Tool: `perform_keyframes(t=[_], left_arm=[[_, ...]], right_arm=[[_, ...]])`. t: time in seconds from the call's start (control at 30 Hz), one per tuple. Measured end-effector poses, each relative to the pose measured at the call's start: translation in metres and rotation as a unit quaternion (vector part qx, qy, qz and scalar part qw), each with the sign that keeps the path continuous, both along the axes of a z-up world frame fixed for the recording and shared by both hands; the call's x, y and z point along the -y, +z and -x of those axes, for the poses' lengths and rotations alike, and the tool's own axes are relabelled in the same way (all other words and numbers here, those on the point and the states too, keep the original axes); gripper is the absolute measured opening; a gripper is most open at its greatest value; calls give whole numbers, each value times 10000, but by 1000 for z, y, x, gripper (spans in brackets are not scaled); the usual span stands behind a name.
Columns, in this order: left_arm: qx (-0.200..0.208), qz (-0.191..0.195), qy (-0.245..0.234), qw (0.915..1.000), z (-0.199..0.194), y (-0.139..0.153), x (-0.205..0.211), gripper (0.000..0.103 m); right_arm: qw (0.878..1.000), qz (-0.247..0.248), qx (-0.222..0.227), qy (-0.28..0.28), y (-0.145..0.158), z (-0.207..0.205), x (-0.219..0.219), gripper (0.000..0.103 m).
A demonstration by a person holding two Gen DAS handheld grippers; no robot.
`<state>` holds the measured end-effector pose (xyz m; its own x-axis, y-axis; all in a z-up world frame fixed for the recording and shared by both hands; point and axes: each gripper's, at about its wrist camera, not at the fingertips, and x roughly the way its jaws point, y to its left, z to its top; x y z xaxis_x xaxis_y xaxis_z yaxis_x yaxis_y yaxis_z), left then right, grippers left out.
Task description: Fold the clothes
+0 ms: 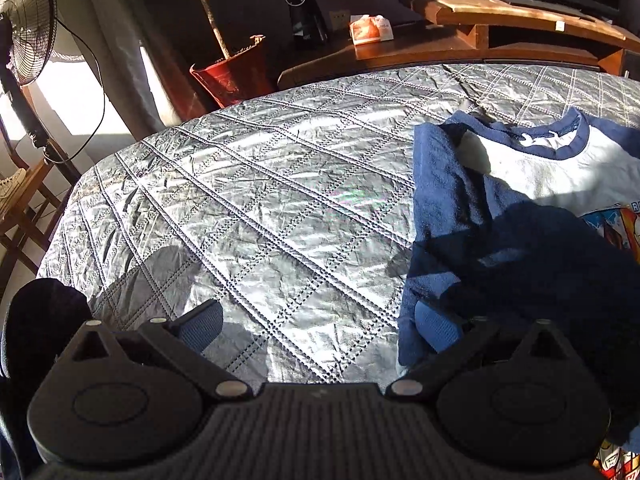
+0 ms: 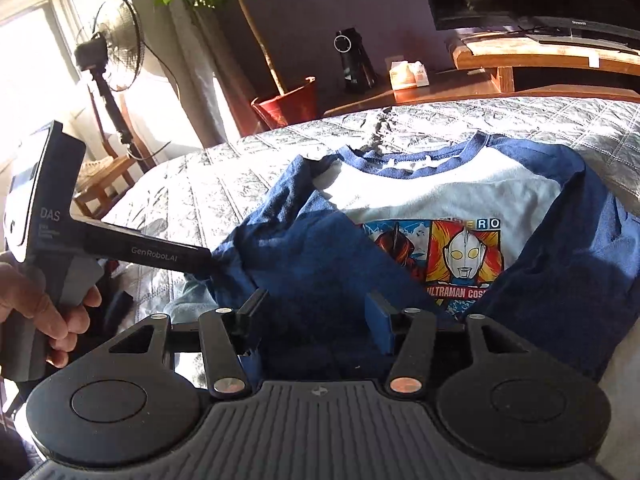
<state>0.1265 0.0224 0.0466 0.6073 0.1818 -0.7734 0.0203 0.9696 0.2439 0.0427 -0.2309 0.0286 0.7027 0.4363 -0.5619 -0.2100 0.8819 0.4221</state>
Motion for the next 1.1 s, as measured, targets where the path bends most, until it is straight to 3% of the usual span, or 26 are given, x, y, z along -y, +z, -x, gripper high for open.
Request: perform_keyframes(t=[0.07,0.17,0.3,0.4,0.5,0.6,0.73,0.87,0.97,1.1], left_arm=[[65,129,-11,9999,0,7,0,102],[51,-7,-275,9996,-1,5,8,102],[-170,-302,-605,9976,0,-11,17,102],[-300,-285,-651,9970,0,-18,16,103],[-366,-128,-599,9975,-3,-20,11,103],[-336,-153,-651,9972,-3,-21,9,103],[-254,-367,-743,9962,-4,-20,5,103],[-146,-367,-414,9984,-9,-14,-2,103],[268,-569,-395,9972,-9,2,11,102],[721,-342,-793,9937,2,25,47,102]], right_arm=[[9984,-467,3,-316,2,-2,14,56],[9961,-779,-2,-414,9,-20,16,51],[9982,-540,243,117,36,-73,-20,50],[9956,-726,-56,585,37,-122,-52,50],[9954,-290,-483,773,18,-159,-85,56],[9934,526,-798,631,-7,-178,-103,52],[9994,90,-320,38,4,-153,-65,50],[9962,-89,169,-851,24,-97,16,60],[9849,197,372,-1682,33,-42,73,66],[9640,924,369,-2465,25,13,124,67]])
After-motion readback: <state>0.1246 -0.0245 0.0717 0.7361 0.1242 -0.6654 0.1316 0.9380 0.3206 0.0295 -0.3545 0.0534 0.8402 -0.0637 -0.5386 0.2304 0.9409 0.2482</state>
